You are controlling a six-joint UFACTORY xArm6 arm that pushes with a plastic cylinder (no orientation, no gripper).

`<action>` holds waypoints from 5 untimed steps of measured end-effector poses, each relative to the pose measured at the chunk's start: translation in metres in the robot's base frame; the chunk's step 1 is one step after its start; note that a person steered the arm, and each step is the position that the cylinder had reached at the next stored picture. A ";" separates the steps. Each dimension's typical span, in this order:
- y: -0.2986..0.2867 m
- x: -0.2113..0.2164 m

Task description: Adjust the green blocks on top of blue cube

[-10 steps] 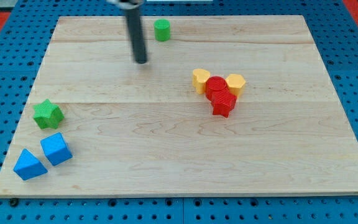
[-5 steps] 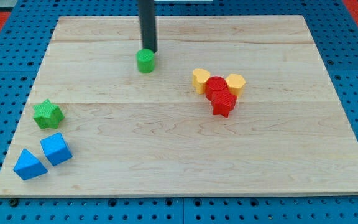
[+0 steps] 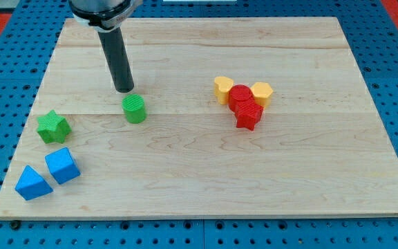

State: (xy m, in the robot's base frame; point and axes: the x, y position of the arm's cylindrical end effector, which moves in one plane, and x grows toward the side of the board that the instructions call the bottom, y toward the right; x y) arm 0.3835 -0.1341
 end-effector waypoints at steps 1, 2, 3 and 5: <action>0.000 0.000; 0.005 0.000; 0.034 0.000; 0.051 0.024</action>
State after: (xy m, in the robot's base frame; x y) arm 0.4071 -0.0831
